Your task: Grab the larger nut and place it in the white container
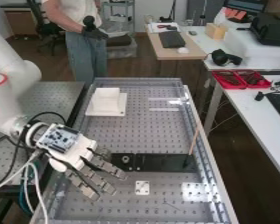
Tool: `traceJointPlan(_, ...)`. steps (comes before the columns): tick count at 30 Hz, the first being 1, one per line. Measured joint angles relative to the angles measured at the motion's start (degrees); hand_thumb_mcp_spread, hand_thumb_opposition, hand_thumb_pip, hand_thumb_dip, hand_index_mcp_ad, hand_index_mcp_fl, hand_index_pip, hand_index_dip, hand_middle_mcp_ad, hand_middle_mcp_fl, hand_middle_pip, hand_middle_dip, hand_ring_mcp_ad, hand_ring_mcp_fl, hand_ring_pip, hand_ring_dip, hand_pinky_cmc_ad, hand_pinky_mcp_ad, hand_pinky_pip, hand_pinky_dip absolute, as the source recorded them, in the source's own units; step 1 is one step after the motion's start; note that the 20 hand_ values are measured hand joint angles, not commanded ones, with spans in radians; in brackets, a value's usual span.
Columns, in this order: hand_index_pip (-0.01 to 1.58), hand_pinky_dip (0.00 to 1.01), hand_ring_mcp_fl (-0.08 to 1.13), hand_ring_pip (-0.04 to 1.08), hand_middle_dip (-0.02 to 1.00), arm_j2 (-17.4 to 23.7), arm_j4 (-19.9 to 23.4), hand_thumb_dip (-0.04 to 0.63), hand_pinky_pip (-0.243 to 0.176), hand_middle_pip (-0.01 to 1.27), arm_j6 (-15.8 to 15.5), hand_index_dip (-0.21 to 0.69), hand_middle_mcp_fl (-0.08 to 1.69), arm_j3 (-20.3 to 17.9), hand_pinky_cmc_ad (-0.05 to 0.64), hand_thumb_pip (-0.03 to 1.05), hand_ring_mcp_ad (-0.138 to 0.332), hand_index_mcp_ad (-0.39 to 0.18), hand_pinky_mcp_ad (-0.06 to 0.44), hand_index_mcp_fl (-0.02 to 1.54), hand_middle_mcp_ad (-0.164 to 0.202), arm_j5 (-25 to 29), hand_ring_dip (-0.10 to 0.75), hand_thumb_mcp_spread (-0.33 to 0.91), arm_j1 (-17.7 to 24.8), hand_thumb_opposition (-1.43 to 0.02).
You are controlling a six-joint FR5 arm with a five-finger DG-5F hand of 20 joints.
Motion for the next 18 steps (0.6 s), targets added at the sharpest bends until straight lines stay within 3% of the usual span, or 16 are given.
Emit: traceJointPlan(18, 1.56, 0.4, 0.0, 0.08, 0.24, -0.4, 0.3, 0.239, -0.075, 0.14, -2.5, 0.271, 0.0, 0.0, 0.328, 0.67, 0.162, -0.126, 0.262, 0.02, 0.035, -2.2, 0.096, 0.38, -1.0, -0.84)
